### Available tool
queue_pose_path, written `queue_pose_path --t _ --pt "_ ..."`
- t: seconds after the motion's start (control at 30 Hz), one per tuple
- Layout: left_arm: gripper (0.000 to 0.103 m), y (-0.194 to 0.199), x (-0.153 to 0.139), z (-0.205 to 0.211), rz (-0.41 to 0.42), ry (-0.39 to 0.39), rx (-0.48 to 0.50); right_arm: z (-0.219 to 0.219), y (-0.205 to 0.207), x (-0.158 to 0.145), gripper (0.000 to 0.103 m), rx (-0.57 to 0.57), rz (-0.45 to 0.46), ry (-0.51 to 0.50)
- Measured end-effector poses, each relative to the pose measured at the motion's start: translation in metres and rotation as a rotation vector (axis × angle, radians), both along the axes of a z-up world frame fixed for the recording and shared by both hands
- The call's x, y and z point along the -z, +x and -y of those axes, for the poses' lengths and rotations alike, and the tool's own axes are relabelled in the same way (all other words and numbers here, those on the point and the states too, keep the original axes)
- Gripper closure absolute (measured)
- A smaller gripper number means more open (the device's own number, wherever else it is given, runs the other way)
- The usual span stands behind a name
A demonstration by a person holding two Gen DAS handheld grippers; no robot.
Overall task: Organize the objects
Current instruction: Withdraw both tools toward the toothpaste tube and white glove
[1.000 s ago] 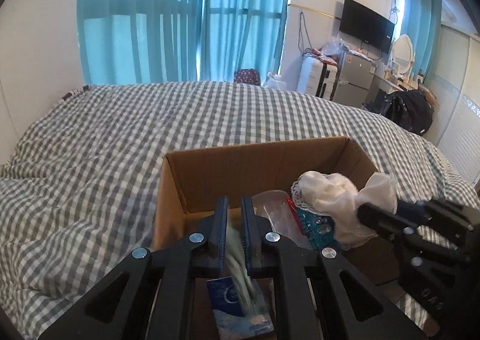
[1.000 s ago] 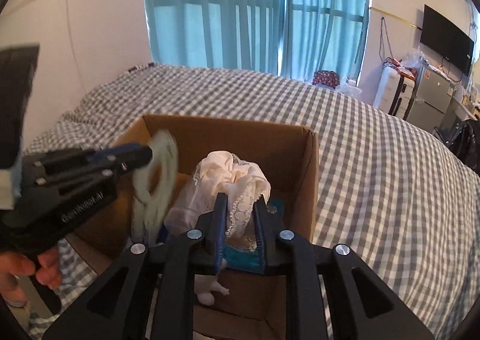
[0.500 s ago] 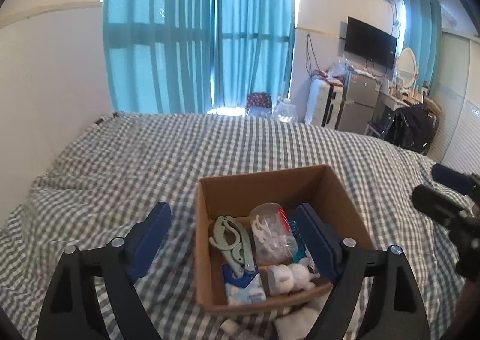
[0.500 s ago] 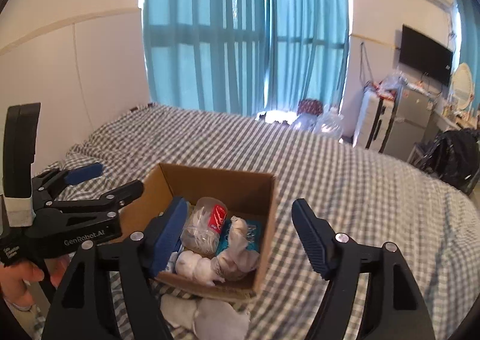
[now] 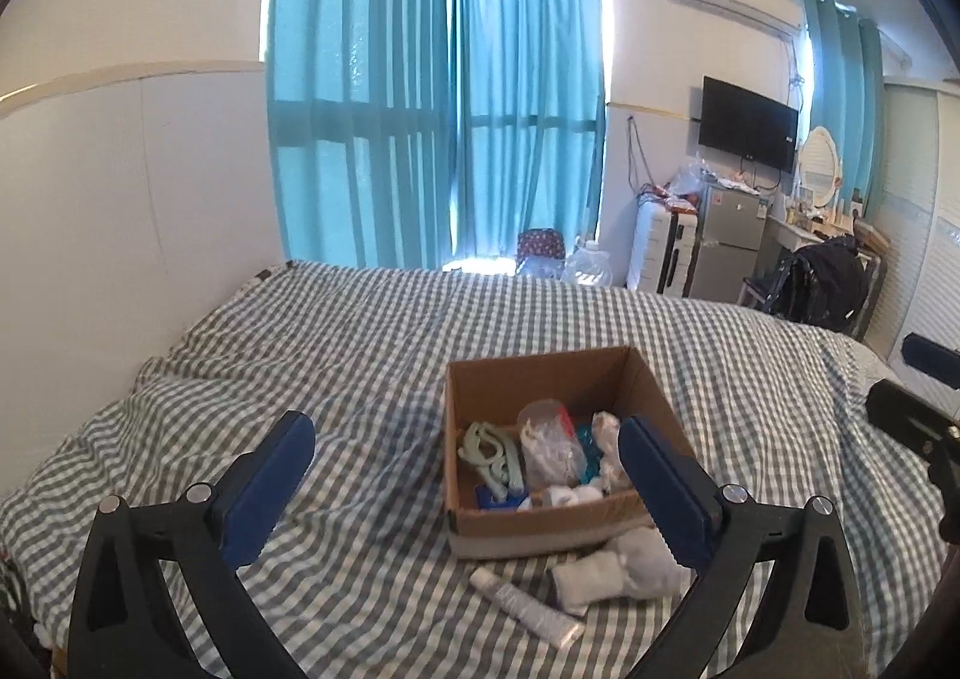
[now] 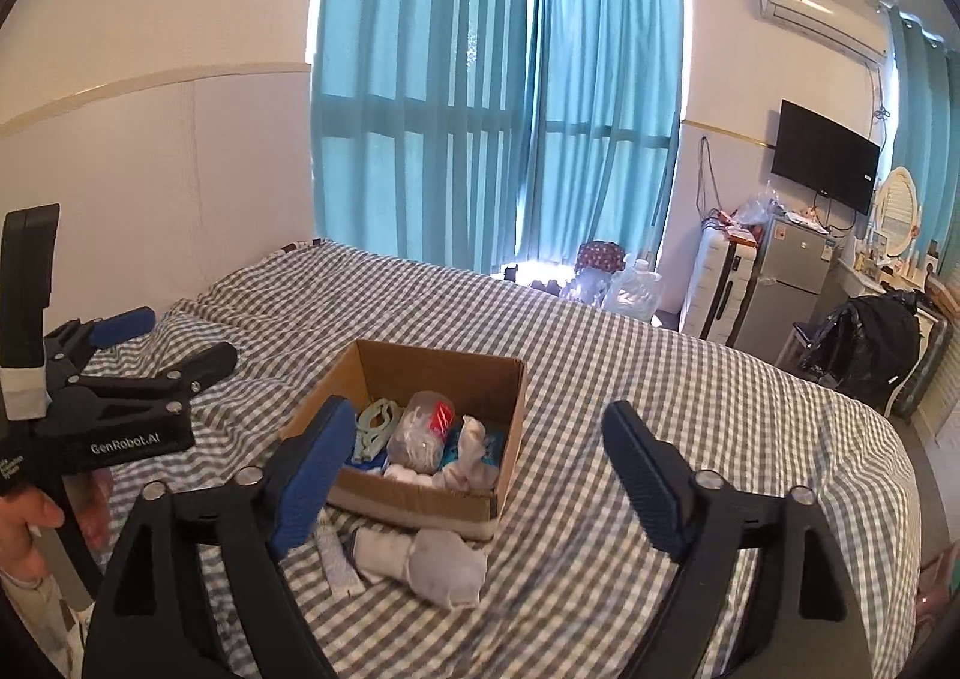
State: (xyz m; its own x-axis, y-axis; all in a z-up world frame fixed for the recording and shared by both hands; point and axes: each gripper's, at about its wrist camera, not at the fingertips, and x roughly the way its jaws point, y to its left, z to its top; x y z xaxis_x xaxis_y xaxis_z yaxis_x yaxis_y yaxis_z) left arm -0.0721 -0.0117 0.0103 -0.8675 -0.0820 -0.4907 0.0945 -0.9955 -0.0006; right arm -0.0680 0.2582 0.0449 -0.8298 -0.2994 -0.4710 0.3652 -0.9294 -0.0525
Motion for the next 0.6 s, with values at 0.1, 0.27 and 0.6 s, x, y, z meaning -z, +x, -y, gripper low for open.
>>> queue_pose_path --t 0.1,0.27,0.6 --pt "0.000 0.011 0.010 0.003 0.006 -0.016 -0.015 -0.005 0.010 0.007 0.008 0.017 -0.018 -0.013" --pt "0.000 0.022 0.038 0.007 0.037 -0.040 -0.068 -0.012 0.012 0.030 0.004 0.035 -0.001 -0.009" --pt "0.000 0.012 0.105 0.000 0.116 -0.046 -0.102 -0.011 -0.023 0.107 0.004 0.007 0.141 0.004"
